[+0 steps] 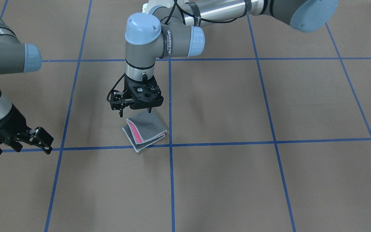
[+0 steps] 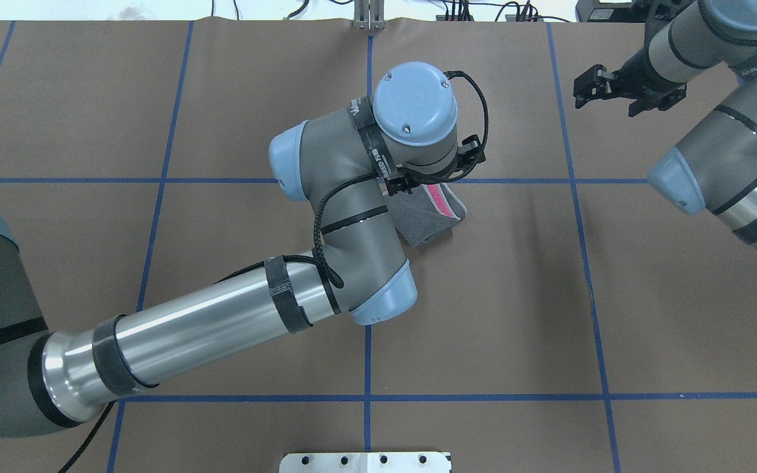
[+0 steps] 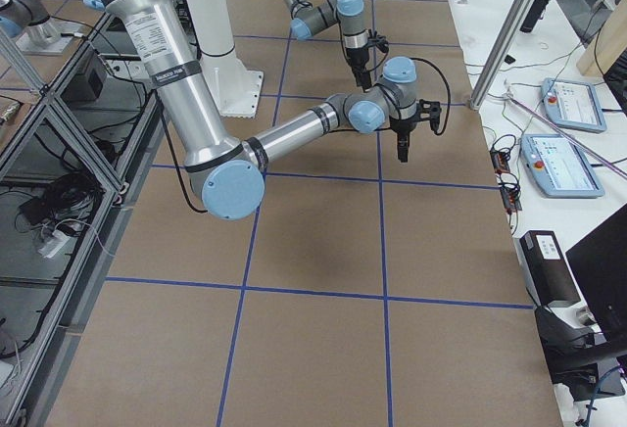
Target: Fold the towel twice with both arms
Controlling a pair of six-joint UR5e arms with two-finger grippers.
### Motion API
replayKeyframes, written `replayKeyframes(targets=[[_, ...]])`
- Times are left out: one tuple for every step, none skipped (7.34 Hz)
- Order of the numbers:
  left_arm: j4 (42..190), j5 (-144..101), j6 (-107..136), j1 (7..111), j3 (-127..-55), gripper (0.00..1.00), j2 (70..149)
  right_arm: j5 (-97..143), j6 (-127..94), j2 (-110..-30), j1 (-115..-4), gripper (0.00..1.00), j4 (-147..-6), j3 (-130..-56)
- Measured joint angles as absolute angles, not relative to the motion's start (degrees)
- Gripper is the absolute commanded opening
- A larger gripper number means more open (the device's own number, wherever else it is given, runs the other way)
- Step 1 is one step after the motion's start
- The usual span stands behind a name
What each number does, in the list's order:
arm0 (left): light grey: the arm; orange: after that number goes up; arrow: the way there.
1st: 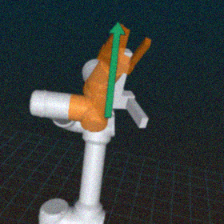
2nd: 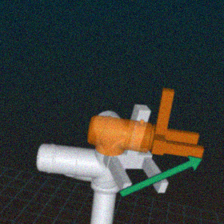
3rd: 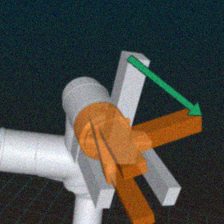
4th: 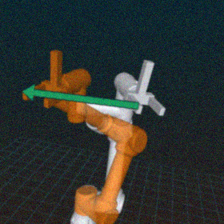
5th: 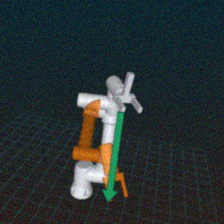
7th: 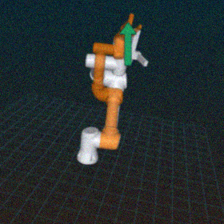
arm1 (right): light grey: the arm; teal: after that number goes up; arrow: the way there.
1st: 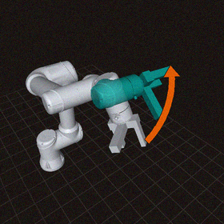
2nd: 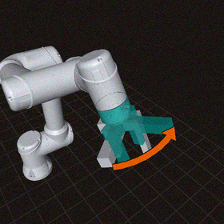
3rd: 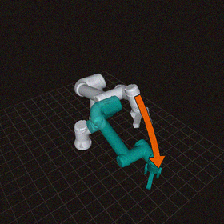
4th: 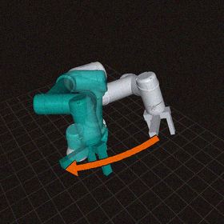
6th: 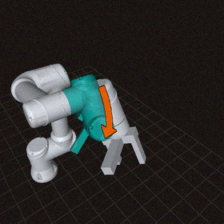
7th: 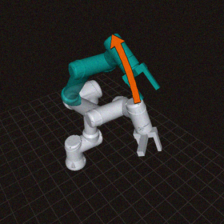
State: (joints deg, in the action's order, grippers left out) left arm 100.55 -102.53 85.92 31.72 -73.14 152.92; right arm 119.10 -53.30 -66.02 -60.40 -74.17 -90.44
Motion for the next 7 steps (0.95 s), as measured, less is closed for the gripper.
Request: replayKeyframes(targets=[[94.8,-104.0,79.6,33.5,-77.9,1.00,150.4,120.4,-48.3,-66.3,-62.5,1.00,-74.7,-88.9],[90.2,-105.0,73.0,35.4,-83.1,1.00,146.8,121.0,-42.8,-66.7,-64.6,1.00,-75.9,-87.8],[87.2,-106.6,66.8,37.8,-87.9,1.00,142.4,121.3,-36.8,-67.4,-66.7,1.00,-77.9,-87.0],[85.9,-108.8,60.9,40.8,-91.7,1.00,137.9,121.7,-31.4,-68.1,-68.8,1.00,-79.7,-86.7],[85.3,-111.1,54.1,44.2,-94.4,1.00,133.4,123.0,-27.2,-69.2,-70.8,1.00,-80.9,-86.6],[85.1,-113.5,46.4,48.0,-96.1,1.00,129.1,124.7,-23.6,-70.7,-72.9,1.00,-81.4,-86.5],[85.0,-116.4,36.9,52.8,-97.0,1.00,124.5,126.1,-19.6,-72.7,-75.2,1.00,-81.6,-86.5]])
